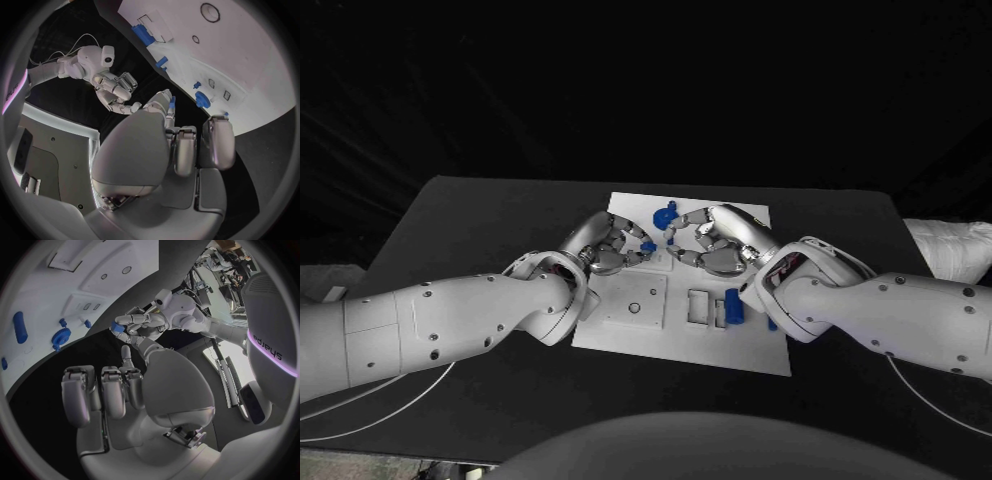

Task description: Assemble the parts on the task board

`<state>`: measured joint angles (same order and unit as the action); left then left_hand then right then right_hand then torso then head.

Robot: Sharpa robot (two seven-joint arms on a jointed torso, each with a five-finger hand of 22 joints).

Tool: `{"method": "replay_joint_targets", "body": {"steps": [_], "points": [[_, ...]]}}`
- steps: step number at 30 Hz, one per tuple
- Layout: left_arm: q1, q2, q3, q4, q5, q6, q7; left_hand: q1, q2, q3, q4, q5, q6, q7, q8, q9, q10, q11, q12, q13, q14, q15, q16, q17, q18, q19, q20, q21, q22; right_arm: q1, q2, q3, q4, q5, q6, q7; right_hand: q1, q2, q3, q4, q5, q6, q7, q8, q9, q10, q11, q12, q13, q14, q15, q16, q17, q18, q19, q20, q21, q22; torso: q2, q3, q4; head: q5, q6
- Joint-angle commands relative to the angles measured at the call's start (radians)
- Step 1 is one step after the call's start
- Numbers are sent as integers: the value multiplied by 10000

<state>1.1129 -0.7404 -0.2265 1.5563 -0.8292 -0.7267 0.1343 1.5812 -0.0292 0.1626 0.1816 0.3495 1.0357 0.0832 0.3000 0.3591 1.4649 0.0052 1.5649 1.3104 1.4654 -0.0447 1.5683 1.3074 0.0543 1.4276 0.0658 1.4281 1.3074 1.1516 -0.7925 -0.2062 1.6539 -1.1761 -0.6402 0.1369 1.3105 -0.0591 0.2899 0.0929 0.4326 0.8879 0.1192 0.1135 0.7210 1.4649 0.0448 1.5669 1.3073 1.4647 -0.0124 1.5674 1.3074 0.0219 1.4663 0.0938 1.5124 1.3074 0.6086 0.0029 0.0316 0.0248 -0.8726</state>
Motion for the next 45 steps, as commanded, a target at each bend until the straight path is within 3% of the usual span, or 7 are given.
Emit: {"method": "replay_joint_targets", "body": {"steps": [1, 6, 16, 19, 31, 42, 45], "points": [[-38, 19, 12, 18, 391, -618, 444, -44, 94, 59, 11, 8, 84, -68, 132, 115, 1059, -54, 59, 2604, 1054, -52, 25, 2634, -59, 67, -22, 68, 1377, -13, 81, 2, -40, -358, 245, -568, -90, -81, -26, 27, -197, 1, 75, -61, -66, 1059, 88, 39, 2635, 1061, 73, 34, 2634, -18, 528, 103, -52, 2370, 0, 6, -8, 36, 0], [-67, 1, 13, 50, 487, -762, 566, -45, 91, 58, 11, 7, 85, -70, 136, 115, 1059, -55, 59, 2604, 1054, -54, 25, 2634, -61, 72, -23, 71, 1381, -44, 246, 2, -136, -803, 298, -888, -4, -105, -30, -46, -345, 50, 69, -77, -122, 1059, 89, 39, 2635, 1061, 73, 34, 2634, -12, 513, 111, -70, 2362, -5, 10, -7, 41, 0], [-84, 18, 13, 70, 534, -733, 611, -52, 83, 53, 14, 0, 91, -75, 146, 113, 1059, -59, 59, 2604, 1054, -59, 25, 2634, -65, 92, -27, 86, 1396, -99, 546, 3, -359, -1620, 274, -1336, 29, -212, -276, -120, -1441, 228, 57, -108, -295, 1059, 84, 39, 2635, 1061, 72, 34, 2634, -8, 509, 120, -83, 2357, 8, 8, -20, 21, 0], [-86, 27, 14, 81, 540, -705, 611, -52, 83, 53, 14, 0, 91, -75, 146, 113, 1059, -59, 59, 2604, 1054, -59, 25, 2634, -65, 92, -27, 86, 1396, -128, 620, 3, -452, -1718, 215, -1349, 70, -183, -273, -139, -1428, 278, 39, -91, -301, 1059, 70, 39, 2635, 1061, 63, 34, 2634, -7, 508, 115, -86, 2356, 6, 9, -21, 20, 0], [-88, 3, 14, 121, 546, -384, 538, -60, 76, 47, 18, -21, 91, -79, 152, 111, 1059, -63, 59, 2604, 1054, -64, 25, 2634, -64, 93, -31, 82, 1394, -201, 779, 5, -675, -2049, -301, -1107, 273, -107, -208, -268, -374, 285, 62, -187, -471, 1059, 73, 39, 2635, 1061, 53, 34, 2634, -9, 513, 95, -87, 2357, 5, 10, -18, 16, 0], [-92, 28, 13, 132, 547, -284, 597, -60, 75, 47, 18, -28, 90, -80, 153, 110, 1059, -64, 59, 2604, 1054, -65, 25, 2634, -64, 94, -31, 82, 1394, -208, 868, 5, -700, -2150, -419, -1124, 128, -66, -289, -164, -689, 307, 62, -200, -520, 1059, 80, 39, 2635, 1061, 62, 34, 2634, -4, 502, 103, -103, 2351, 8, 13, -17, 7, 0], [-94, 26, 13, 138, 547, -274, 609, -60, 75, 47, 18, -28, 90, -80, 153, 110, 1059, -64, 59, 2604, 1054, -65, 25, 2634, -64, 94, -31, 82, 1394, -212, 885, 5, -708, -2214, -469, -1199, 18, -66, -379, -86, -1095, 304, 61, -214, -549, 1059, 80, 39, 2635, 1061, 65, 34, 2634, -1, 495, 107, -114, 2347, 6, 10, -14, 3, 0]]}}
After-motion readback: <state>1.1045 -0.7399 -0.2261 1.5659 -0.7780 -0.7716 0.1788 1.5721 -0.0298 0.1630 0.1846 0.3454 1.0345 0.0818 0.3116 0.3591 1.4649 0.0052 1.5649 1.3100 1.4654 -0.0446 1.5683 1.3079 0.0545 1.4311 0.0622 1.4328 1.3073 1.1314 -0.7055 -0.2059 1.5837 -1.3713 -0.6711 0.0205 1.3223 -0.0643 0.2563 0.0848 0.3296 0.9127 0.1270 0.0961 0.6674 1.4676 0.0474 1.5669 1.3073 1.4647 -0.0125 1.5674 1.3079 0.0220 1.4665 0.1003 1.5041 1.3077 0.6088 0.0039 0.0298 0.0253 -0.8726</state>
